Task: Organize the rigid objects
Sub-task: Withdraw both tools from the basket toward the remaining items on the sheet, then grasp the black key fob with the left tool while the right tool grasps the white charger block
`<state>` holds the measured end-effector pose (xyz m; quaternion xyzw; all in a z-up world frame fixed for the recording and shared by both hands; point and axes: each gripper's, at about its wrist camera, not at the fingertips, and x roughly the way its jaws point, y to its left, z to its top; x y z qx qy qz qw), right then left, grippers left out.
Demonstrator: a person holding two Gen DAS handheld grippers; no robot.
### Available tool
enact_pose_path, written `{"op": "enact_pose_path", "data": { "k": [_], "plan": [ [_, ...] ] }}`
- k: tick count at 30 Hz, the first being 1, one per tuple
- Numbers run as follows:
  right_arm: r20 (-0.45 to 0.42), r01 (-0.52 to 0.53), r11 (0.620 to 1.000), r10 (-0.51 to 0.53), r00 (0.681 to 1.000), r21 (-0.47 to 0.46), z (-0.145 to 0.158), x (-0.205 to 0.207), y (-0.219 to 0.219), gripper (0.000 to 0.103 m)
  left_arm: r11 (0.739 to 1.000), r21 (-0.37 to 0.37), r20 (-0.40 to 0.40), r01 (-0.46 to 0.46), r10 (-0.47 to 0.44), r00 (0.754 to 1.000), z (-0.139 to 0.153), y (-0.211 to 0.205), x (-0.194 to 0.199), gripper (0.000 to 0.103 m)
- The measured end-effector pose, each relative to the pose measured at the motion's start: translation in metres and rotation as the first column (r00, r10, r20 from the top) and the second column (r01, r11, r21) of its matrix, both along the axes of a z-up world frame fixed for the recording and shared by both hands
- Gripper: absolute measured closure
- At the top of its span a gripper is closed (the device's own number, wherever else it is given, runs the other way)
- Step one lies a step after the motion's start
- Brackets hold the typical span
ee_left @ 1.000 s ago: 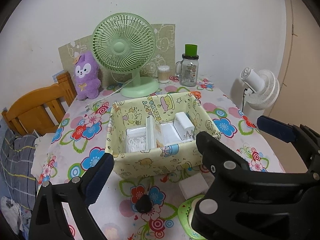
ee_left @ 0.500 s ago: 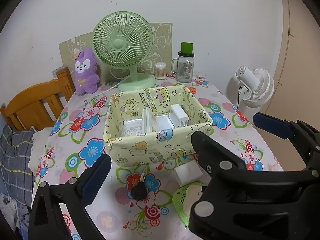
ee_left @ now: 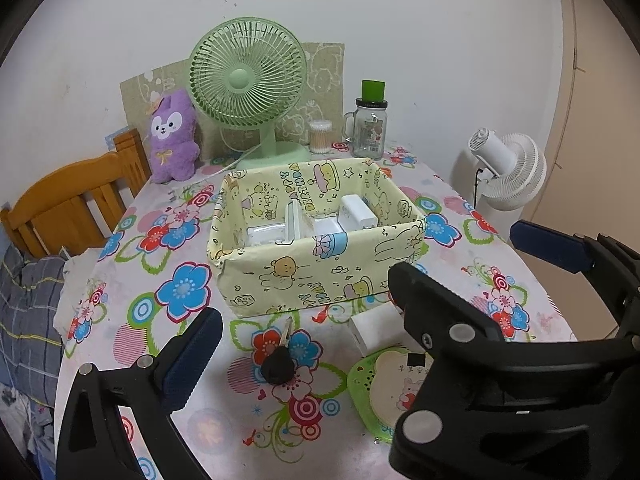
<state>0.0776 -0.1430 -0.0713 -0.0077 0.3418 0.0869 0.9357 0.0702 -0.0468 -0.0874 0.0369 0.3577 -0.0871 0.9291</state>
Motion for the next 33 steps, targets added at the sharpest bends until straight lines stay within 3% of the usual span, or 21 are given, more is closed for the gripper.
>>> {"op": "enact_pose_path", "data": {
  "k": [14, 20, 33],
  "plan": [
    [-0.009, -0.005, 1.0, 0.005, 1.0, -0.008, -0.022, -0.001, 0.001, 0.01, 1.0, 0.026, -0.012, -0.005, 0.005, 1.0, -0.024, 0.001, 0.003, 0.0],
    [-0.022, -0.019, 1.0, 0.019, 1.0, 0.013, -0.036, 0.001, 0.001, 0.01, 1.0, 0.005, -0.047, -0.013, 0.014, 0.999, -0.038, 0.006, 0.008, 0.0],
    [-0.093, -0.01, 1.0, 0.009, 0.996, -0.009, -0.07, 0.021, 0.002, 0.01, 0.999, 0.035, -0.131, -0.035, 0.039, 0.991, -0.076, 0.014, 0.03, 0.0]
  ]
}}
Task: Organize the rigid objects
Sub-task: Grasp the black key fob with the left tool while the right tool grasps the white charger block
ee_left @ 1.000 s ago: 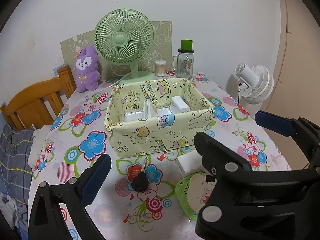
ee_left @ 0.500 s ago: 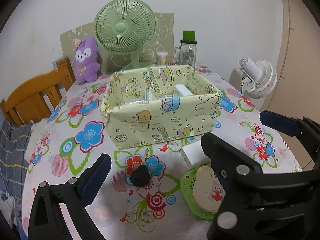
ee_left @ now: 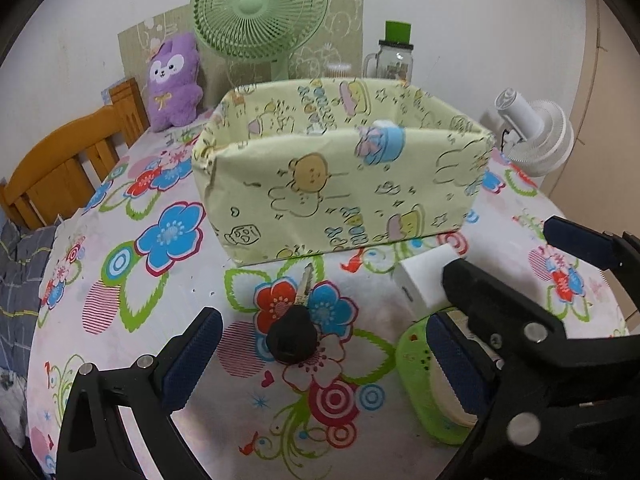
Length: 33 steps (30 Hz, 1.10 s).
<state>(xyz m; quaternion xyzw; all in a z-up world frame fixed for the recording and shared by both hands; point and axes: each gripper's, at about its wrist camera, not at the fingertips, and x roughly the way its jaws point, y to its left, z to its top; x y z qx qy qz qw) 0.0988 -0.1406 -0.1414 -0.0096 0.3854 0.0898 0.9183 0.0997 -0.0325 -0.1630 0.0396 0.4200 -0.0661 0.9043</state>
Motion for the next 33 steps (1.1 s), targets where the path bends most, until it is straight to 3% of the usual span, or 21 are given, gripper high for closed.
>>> {"op": "enact_pose_path", "data": {
  "k": [18, 27, 33],
  "plan": [
    [-0.085, -0.006, 1.0, 0.007, 0.996, 0.004, -0.035, 0.029, 0.007, 0.01, 0.999, 0.041, -0.08, -0.027, 0.03, 0.996, -0.028, 0.01, 0.025, 0.014],
    [-0.12, -0.001, 1.0, 0.003, 0.993, 0.015, -0.043, 0.039, 0.009, 0.01, 1.0, -0.003, -0.096, -0.007, 0.007, 0.995, -0.027, 0.011, 0.02, 0.039],
    [-0.128, 0.007, 1.0, -0.003, 0.992, 0.027, -0.044, 0.038, 0.012, 0.01, 1.0, -0.02, -0.089, 0.004, -0.005, 0.996, -0.025, 0.013, 0.016, 0.068]
  ]
}}
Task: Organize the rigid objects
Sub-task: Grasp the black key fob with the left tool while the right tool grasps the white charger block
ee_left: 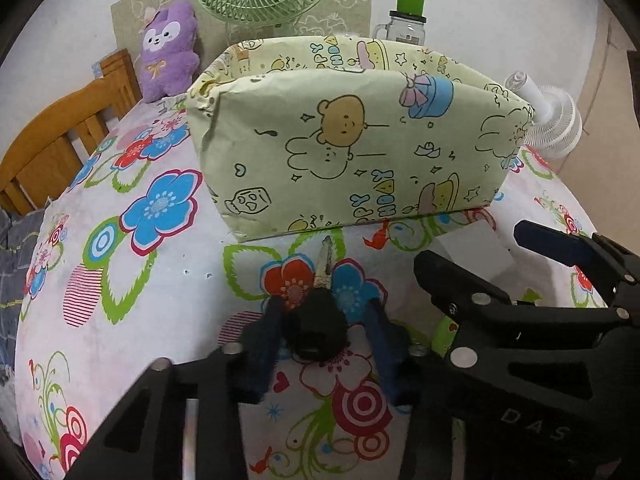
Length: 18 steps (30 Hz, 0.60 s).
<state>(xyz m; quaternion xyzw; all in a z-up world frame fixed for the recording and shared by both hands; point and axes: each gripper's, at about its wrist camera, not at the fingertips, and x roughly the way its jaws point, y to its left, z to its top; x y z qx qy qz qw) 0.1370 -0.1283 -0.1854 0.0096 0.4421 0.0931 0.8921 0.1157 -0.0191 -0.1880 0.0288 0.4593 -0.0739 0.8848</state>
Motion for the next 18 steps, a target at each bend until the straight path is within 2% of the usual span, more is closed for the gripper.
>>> {"op": "enact_pose_path", "data": {
  "k": [1, 4, 13, 16, 18],
  "plan": [
    [-0.001, 0.002, 1.0, -0.002, 1.0, 0.001, 0.0, 0.0, 0.001, 0.01, 1.0, -0.006, -0.001, -0.005, 0.005, 1.0, 0.0, 0.002, 0.0, 0.072],
    [-0.004, 0.005, 1.0, -0.005, 1.0, 0.0, 0.001, -0.001, 0.001, 0.01, 1.0, -0.011, 0.002, -0.006, 0.006, 1.0, 0.0, 0.004, 0.0, 0.072],
    [-0.055, 0.042, 0.999, -0.042, 0.998, -0.007, -0.009, 0.006, -0.006, 0.01, 0.997, 0.074, 0.059, -0.01, 0.005, 0.998, 0.0, -0.012, -0.007, 0.072],
    [-0.087, 0.067, 0.998, -0.067, 0.994, -0.002, -0.014, 0.011, -0.011, 0.01, 0.998, 0.056, 0.052, -0.005, 0.002, 0.999, -0.001, -0.012, -0.005, 0.072],
    [-0.078, 0.072, 0.997, -0.072, 0.994, -0.011, -0.014, 0.012, -0.011, 0.01, 0.999, 0.045, 0.045, -0.002, 0.0, 0.999, -0.001, -0.011, -0.004, 0.072]
  ]
}}
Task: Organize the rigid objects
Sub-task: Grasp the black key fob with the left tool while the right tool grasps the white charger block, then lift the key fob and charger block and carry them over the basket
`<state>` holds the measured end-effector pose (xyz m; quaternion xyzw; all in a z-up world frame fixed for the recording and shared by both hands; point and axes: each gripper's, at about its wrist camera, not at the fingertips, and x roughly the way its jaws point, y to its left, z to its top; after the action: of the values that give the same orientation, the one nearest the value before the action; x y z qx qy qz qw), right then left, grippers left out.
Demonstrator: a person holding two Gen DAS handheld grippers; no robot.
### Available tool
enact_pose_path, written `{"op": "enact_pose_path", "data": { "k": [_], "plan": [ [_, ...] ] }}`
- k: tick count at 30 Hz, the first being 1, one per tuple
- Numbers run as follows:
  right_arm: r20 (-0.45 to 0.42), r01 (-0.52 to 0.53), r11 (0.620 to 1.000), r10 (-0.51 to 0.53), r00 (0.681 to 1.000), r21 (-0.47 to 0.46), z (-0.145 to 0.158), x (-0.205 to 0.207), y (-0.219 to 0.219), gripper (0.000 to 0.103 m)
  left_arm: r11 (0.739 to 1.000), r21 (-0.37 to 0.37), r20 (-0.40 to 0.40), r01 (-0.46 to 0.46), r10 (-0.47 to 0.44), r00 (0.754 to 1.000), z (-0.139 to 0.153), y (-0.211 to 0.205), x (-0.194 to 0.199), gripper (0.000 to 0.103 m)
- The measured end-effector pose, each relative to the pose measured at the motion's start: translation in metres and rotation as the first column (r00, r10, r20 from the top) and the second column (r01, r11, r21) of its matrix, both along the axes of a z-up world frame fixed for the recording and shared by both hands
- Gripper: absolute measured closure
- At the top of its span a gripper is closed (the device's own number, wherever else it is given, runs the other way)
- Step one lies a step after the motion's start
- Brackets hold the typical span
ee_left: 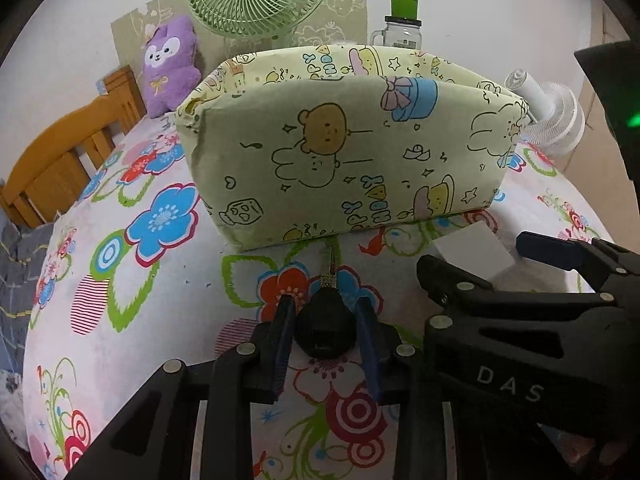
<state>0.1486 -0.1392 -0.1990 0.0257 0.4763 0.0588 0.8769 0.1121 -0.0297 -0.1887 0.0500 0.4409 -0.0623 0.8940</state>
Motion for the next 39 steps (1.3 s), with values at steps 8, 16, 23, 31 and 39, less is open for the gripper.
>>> {"op": "enact_pose_path", "data": {
  "k": [8, 16, 23, 31, 39],
  "plan": [
    [0.012, -0.025, 0.999, 0.025, 1.0, -0.026, 0.005, -0.001, 0.008, 0.038, 1.0, -0.023, -0.015, 0.006, -0.007, 1.0, 0.0, 0.001, 0.004, 0.073],
    [0.031, -0.022, 0.999, 0.023, 0.999, -0.023, 0.013, -0.008, 0.007, 0.038, 0.998, -0.059, -0.013, -0.001, 0.0, 1.0, 0.006, 0.004, -0.001, 0.073],
    [0.053, -0.023, 1.0, 0.023, 0.998, -0.008, 0.023, -0.019, 0.005, 0.038, 0.998, -0.069, 0.004, -0.002, 0.002, 1.0, 0.015, 0.003, -0.01, 0.073],
    [0.083, -0.019, 1.0, 0.018, 0.996, 0.005, 0.036, -0.031, 0.001, 0.038, 0.997, -0.075, 0.03, 0.0, 0.003, 1.0, 0.029, 0.0, -0.021, 0.073],
    [0.118, -0.014, 1.0, 0.012, 0.993, 0.018, 0.05, -0.042, -0.005, 0.038, 0.998, -0.069, 0.063, 0.004, 0.001, 0.998, 0.044, -0.003, -0.032, 0.073]
  ]
}}
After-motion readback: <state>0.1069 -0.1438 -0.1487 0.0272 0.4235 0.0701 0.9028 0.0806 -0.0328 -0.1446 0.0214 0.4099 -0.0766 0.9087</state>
